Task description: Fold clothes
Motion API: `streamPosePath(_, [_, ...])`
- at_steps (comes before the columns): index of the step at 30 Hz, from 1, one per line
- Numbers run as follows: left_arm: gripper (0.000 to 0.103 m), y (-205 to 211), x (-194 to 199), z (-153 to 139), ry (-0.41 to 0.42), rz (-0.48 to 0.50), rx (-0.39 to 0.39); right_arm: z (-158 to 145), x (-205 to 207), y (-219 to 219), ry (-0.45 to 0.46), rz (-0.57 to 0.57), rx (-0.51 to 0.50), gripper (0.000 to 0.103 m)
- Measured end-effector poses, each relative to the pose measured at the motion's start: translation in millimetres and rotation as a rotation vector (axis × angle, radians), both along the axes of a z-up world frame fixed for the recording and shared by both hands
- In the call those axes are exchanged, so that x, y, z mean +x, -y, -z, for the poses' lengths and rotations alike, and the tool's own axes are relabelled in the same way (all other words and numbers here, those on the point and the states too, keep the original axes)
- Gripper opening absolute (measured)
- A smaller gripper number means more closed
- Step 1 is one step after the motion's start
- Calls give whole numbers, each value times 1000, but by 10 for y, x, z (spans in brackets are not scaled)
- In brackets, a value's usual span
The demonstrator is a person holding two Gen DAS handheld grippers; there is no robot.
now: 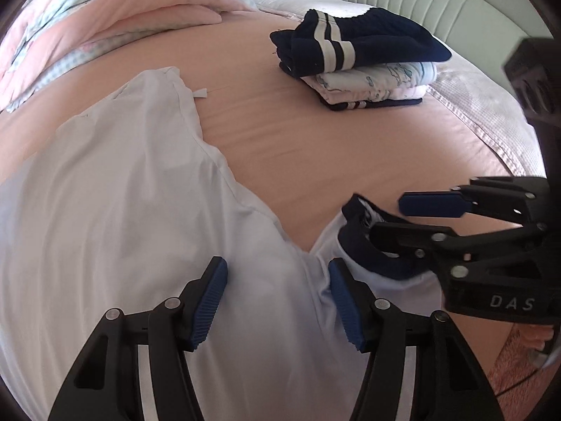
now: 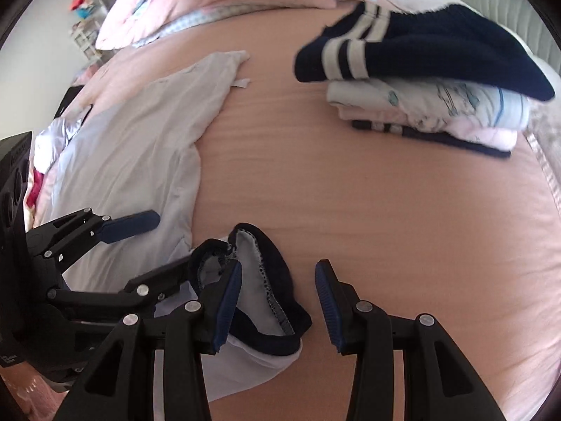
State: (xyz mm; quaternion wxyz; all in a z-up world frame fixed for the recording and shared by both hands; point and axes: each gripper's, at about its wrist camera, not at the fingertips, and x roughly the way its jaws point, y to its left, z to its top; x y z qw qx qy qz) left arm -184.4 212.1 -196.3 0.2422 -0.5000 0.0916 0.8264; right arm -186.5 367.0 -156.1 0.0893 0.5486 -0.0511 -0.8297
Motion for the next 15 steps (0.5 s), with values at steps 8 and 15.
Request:
streamPosePath(8, [57,157,129,-50,1,14,28,122,-43,205,43,-99,23,43])
streamPosePath(15, [57,210,133,-77,10,-26,48,69,8,-53,80,-77,-63,43])
